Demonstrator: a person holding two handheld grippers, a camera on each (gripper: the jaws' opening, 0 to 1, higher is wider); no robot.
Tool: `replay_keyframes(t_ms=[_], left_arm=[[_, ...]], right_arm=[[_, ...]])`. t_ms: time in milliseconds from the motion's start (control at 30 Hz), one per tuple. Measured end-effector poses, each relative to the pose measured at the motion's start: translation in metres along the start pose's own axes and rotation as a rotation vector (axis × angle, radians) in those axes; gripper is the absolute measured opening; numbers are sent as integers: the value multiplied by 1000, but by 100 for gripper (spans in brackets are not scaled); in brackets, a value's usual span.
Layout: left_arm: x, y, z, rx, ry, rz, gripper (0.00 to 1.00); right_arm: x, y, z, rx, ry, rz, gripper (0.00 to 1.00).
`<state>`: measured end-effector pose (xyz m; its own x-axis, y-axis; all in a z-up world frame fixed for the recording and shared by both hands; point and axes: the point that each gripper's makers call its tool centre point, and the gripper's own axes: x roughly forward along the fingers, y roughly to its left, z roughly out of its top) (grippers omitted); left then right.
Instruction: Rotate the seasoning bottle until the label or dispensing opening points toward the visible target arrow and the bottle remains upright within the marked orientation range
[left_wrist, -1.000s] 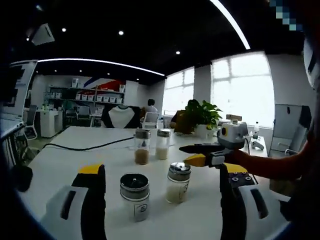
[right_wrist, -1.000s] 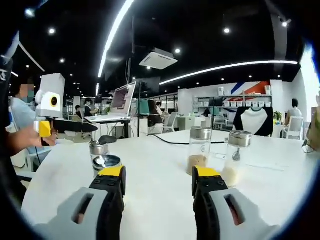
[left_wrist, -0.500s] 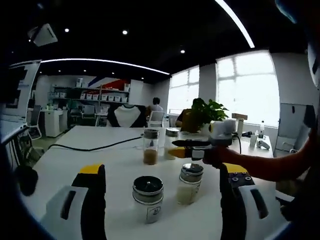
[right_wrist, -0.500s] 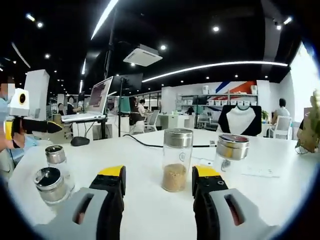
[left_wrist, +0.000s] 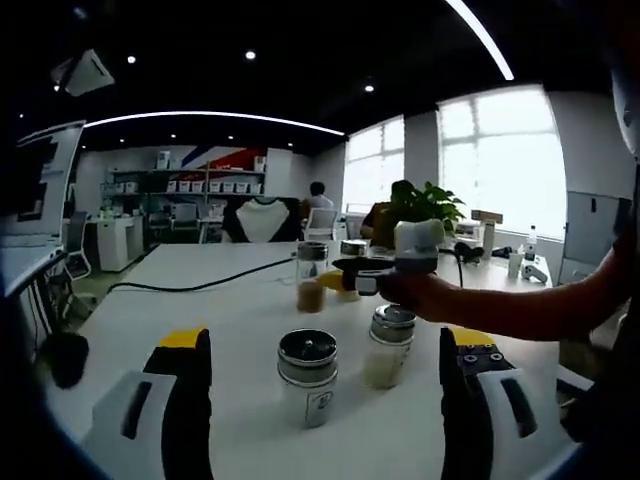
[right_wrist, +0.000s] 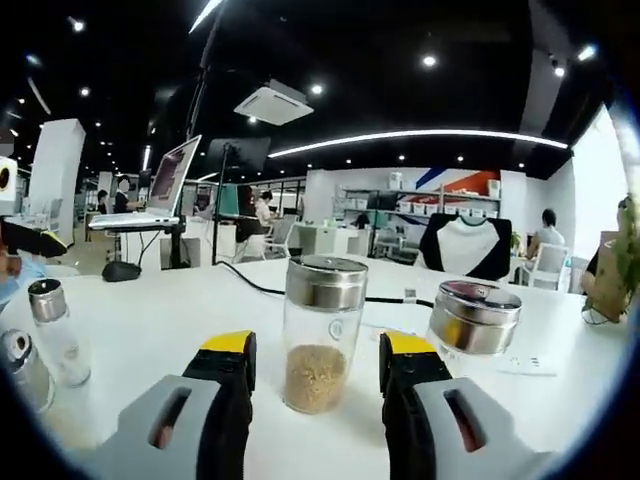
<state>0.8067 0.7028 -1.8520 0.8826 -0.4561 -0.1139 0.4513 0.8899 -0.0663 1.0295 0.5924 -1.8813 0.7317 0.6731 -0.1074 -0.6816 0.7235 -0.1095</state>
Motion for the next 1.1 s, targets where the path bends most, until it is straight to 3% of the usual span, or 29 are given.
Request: replay_keyframes(t_ms=[333, 667, 867, 1100], left_arm=[[-3, 4, -10, 12, 10, 12, 100], [-6, 6, -11, 17, 2, 24, 100], [-8, 7, -11, 18, 0, 27, 100], [-7, 6, -7, 16, -21, 23, 100]], right_arm=[[26, -6, 0, -10, -8, -27, 47], [43, -6, 2, -32, -24, -34, 43], [44, -6, 3, -19, -25, -32, 42], [35, -4, 4, 72, -33, -16, 39]])
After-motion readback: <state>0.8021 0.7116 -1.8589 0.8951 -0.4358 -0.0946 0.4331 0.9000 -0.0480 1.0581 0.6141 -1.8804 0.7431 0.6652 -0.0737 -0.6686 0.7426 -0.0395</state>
